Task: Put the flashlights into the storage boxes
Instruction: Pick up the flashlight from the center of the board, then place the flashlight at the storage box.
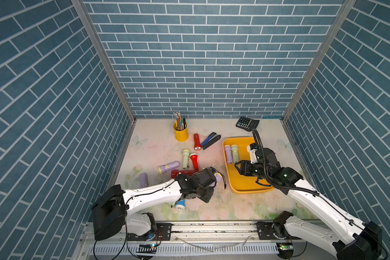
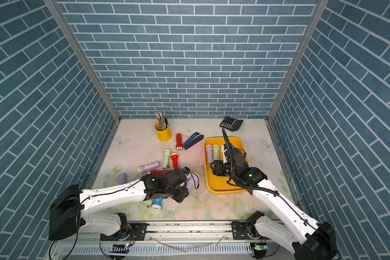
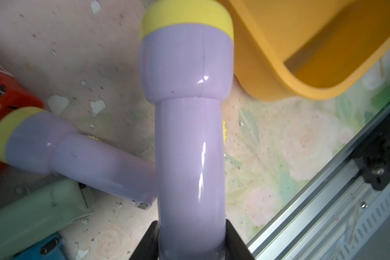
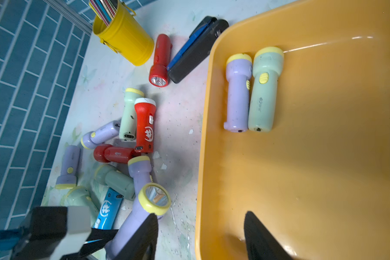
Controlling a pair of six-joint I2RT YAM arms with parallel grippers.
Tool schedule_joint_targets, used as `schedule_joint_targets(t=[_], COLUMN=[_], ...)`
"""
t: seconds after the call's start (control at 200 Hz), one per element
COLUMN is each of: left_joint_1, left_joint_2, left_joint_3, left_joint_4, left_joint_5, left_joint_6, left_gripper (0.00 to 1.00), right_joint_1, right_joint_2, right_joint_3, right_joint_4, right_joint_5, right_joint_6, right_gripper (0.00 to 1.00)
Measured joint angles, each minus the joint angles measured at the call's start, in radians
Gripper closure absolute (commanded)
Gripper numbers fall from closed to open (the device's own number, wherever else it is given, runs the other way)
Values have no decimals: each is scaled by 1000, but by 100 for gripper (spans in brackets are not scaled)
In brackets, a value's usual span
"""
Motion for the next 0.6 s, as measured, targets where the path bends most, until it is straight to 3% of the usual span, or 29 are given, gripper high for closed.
schedule_joint_targets(t=[0.22, 0.6], left_joint_1=[114, 120], left_joint_2=[-48, -3], left_joint_3=[-44, -60], left_joint_4=[226, 478], left_joint_5=[27, 78], left_joint_6=[2, -3], left_gripper=[71, 72], right_joint_1=[0, 0], right_joint_2=[24, 94], right_joint_3=[-17, -113], right_joint_4=[143, 443], right_joint_5=[-116, -290], right_joint_6=[-30, 110], right_gripper=[38, 38])
